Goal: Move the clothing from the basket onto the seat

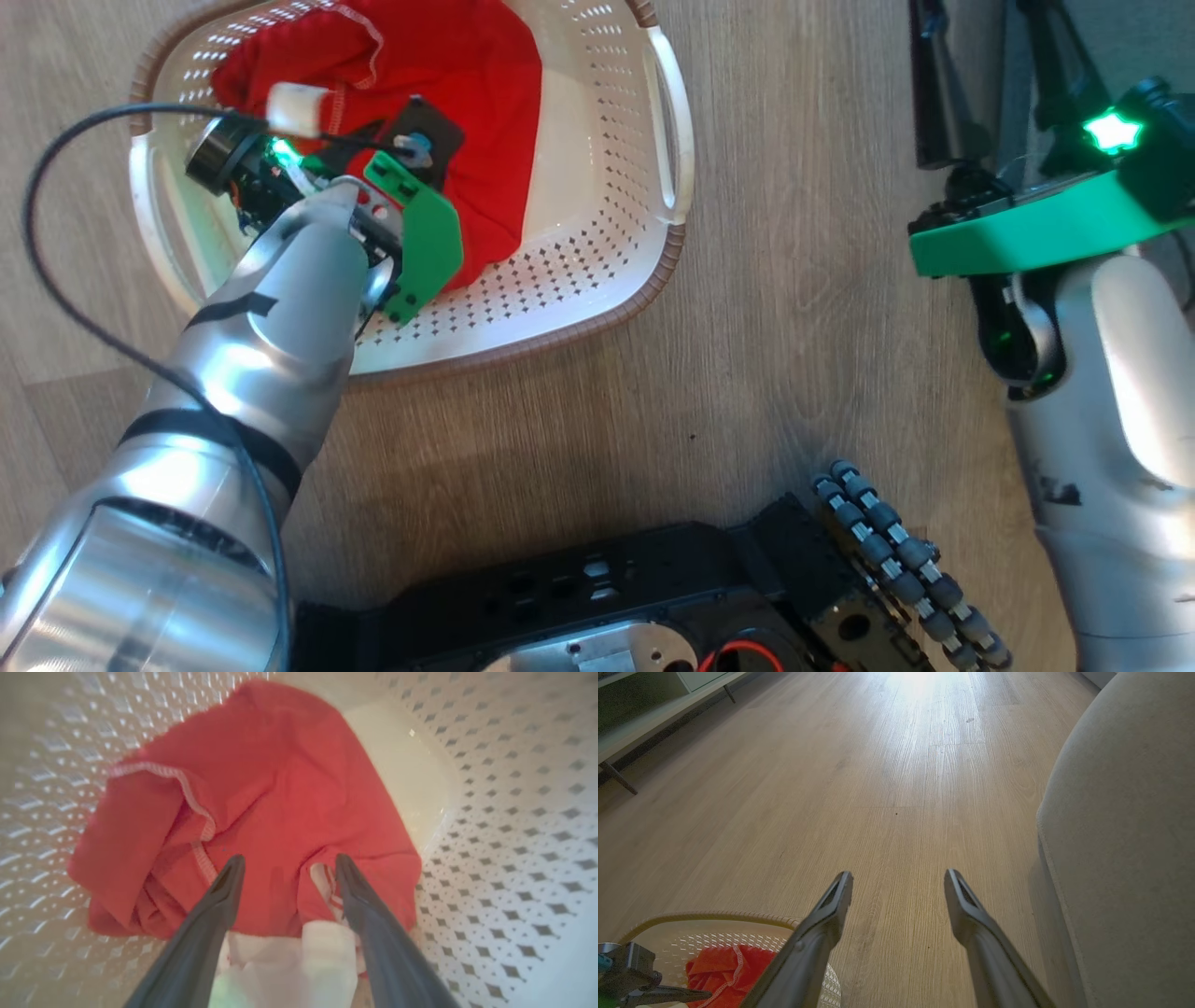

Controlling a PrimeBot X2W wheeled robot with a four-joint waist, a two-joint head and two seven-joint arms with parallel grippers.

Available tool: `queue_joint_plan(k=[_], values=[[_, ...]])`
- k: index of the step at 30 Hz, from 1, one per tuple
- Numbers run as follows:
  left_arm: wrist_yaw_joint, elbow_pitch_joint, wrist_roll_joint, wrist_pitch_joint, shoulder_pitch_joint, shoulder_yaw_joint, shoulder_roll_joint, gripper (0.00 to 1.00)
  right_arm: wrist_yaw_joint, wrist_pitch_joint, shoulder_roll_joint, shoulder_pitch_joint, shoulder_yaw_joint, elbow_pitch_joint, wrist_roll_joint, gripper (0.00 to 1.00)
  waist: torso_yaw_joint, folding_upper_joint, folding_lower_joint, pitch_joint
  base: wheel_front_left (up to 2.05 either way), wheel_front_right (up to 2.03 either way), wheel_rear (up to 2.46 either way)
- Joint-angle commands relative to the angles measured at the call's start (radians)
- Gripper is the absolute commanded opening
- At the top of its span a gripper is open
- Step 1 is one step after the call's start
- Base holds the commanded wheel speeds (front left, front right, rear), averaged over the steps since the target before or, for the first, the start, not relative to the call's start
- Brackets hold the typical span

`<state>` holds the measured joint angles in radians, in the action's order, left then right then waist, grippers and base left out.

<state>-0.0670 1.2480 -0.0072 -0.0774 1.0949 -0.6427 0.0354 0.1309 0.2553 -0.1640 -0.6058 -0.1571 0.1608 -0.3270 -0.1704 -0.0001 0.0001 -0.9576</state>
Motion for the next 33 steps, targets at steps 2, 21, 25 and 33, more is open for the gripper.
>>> queue_joint_plan(k=[2,21,25,33], values=[[0.013,0.018,0.030,0.093,-0.003,-0.020,0.015,1.00,0.000,0.006,0.008,0.033,-0.021,-0.026,-0.004,1.00,0.000,0.0001,-0.0001,-0.006,0.00,0.00,0.00],[0.113,0.042,0.109,0.394,-0.022,-0.134,0.055,1.00,0.000,0.006,0.020,0.022,-0.053,-0.025,-0.012,1.00,-0.009,0.0001,-0.0001,-0.046,0.00,0.00,0.00],[0.129,0.042,0.091,0.419,-0.024,-0.132,0.036,0.00,0.000,0.006,0.017,0.017,-0.056,-0.024,-0.015,1.00,-0.006,0.0001,-0.0001,-0.051,0.00,0.00,0.00],[0.126,0.019,0.030,0.334,-0.045,-0.116,0.018,0.00,0.000,0.006,0.009,0.008,-0.051,-0.012,-0.017,1.00,0.014,0.0001,-0.0001,0.004,0.00,0.00,0.00]])
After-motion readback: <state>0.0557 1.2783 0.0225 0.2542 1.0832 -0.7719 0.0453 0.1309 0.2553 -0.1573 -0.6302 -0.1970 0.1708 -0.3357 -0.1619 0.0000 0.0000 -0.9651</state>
